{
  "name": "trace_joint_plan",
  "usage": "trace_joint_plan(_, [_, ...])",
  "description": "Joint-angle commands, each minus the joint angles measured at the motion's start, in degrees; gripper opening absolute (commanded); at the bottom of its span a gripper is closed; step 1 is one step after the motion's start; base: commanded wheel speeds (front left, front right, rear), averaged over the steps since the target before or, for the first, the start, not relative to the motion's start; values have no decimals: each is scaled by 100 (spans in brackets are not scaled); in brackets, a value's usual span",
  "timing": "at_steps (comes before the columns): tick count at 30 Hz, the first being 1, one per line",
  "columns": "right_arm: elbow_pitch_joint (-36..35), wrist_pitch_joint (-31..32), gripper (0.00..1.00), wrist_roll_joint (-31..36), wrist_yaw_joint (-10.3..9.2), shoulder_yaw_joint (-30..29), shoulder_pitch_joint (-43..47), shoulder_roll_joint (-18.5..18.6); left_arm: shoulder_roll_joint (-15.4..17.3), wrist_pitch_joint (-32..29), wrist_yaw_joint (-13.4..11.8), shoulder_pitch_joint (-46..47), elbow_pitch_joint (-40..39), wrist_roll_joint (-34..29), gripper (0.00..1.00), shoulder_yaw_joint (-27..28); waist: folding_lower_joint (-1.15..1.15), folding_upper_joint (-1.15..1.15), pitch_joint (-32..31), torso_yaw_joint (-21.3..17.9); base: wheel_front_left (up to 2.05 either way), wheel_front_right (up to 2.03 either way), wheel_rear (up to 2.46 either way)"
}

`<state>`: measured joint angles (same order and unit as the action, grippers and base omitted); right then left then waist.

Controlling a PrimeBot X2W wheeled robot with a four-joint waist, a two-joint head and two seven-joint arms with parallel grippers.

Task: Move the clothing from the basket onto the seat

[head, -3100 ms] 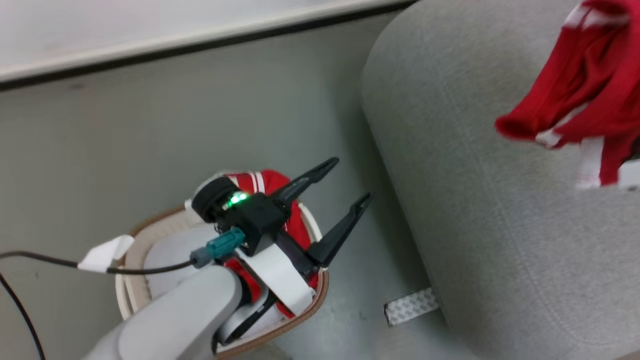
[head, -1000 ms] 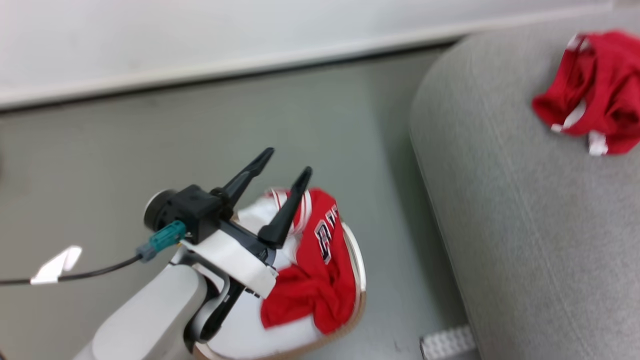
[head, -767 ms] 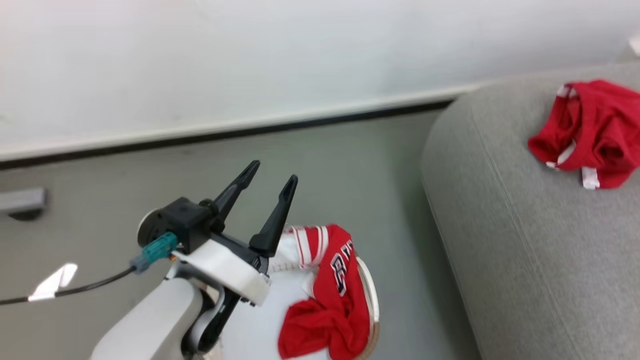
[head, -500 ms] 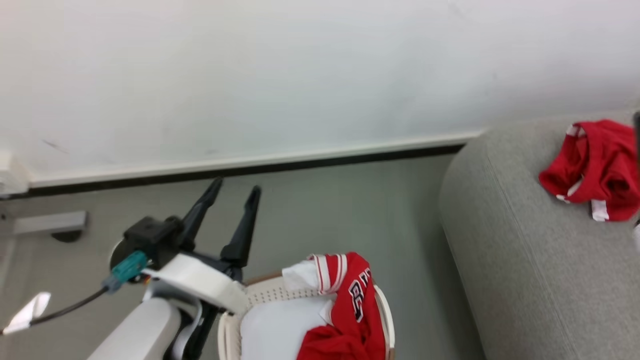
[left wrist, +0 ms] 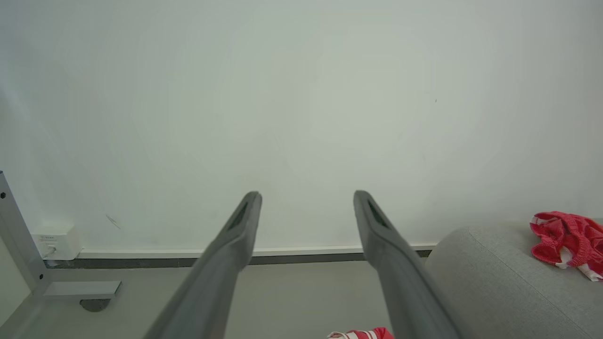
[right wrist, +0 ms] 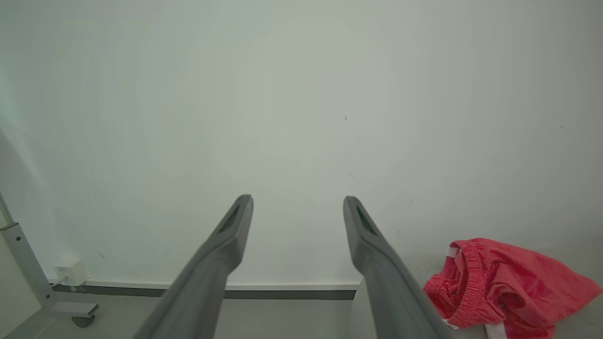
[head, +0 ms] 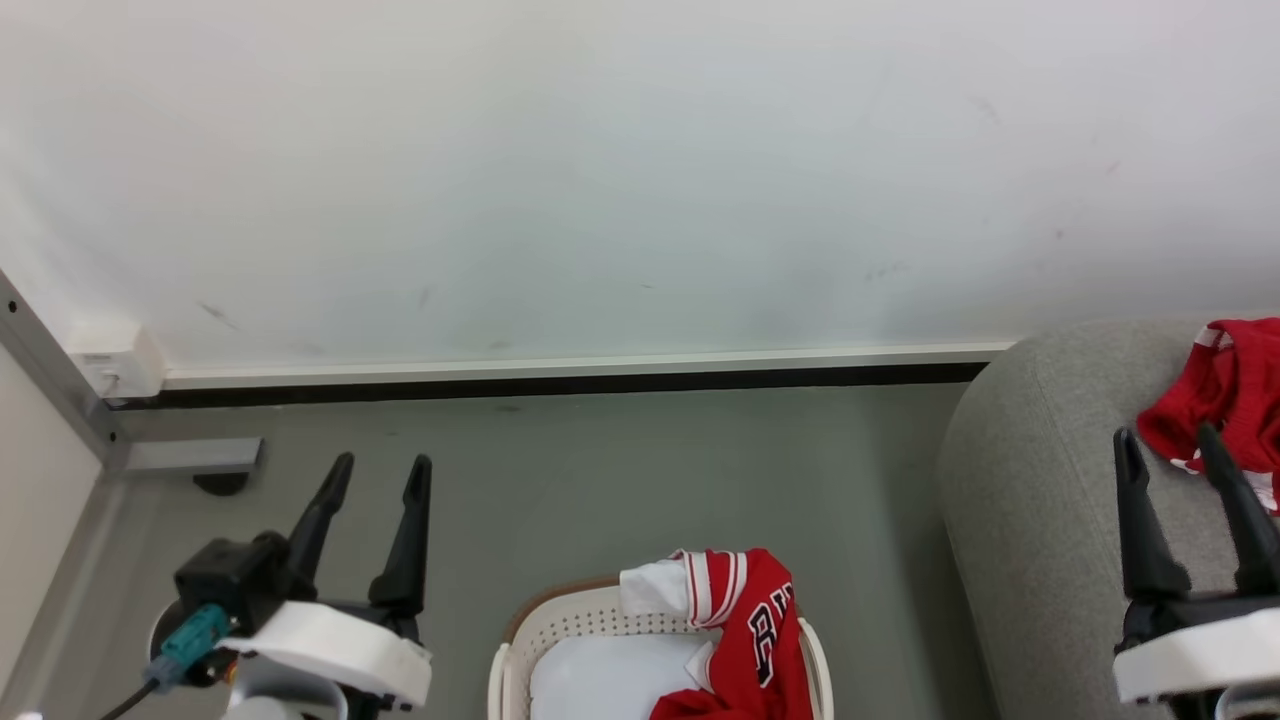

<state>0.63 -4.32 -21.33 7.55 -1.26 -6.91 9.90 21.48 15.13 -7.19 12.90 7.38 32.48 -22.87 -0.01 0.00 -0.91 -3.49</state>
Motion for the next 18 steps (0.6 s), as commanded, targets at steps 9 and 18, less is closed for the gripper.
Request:
trace_joint_plan(9, [363,-644,100,-169,-13,250,623,-382,-378,2,118,-742,-133,-425,100,699,1,0,-61,145,0,0,0])
trace_joint_plan(18, [772,-971,100,-84,-13,610,628,-621,-800,2,422,-1199,-129,-907,100,1250,1,0,-12,157,0,0,0])
